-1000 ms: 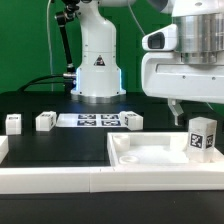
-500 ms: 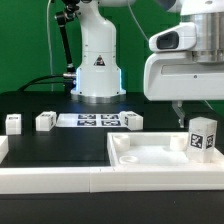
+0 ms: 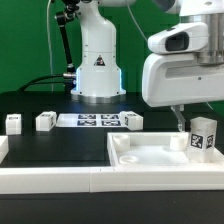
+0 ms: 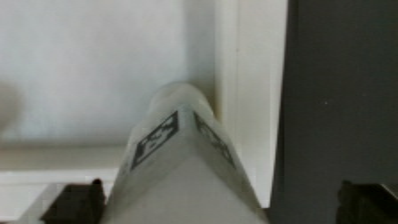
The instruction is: Assemble square table
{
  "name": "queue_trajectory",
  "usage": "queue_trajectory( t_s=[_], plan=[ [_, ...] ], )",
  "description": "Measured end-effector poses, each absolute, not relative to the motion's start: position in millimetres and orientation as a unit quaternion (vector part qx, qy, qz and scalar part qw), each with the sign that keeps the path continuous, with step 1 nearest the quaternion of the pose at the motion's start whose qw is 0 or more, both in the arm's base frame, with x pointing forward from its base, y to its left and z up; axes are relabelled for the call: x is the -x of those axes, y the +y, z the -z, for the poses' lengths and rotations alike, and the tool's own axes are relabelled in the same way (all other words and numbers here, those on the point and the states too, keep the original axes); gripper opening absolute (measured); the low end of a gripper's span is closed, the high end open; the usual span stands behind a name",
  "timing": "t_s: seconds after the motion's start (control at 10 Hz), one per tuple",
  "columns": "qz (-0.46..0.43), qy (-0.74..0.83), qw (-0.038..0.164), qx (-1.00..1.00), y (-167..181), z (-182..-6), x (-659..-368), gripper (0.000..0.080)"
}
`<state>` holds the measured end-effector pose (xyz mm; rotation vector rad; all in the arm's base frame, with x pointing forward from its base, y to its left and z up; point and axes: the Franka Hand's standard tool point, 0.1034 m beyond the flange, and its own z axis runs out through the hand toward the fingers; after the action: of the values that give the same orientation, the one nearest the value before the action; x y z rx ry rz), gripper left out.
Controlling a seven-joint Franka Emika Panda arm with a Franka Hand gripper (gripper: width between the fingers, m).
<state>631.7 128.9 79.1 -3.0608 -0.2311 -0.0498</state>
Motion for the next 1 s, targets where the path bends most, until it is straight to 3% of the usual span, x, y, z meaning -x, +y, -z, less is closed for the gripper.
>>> queue_trajectory(
  t_s=[0.5, 0.8, 0.9, 1.0],
  plan=[
    [0.025, -0.281, 0.027, 0.959, 123.9, -78.8, -632.9, 0.0649],
    [0.025, -0.314, 0.026, 0.949, 122.5, -78.0, -632.3, 0.0649],
    [0.025, -0.313, 0.027, 0.949, 122.5, -78.0, -632.3, 0.0523],
    [0.025, -0.313, 0.027, 0.949, 122.4, -78.0, -632.3, 0.0523]
  ],
)
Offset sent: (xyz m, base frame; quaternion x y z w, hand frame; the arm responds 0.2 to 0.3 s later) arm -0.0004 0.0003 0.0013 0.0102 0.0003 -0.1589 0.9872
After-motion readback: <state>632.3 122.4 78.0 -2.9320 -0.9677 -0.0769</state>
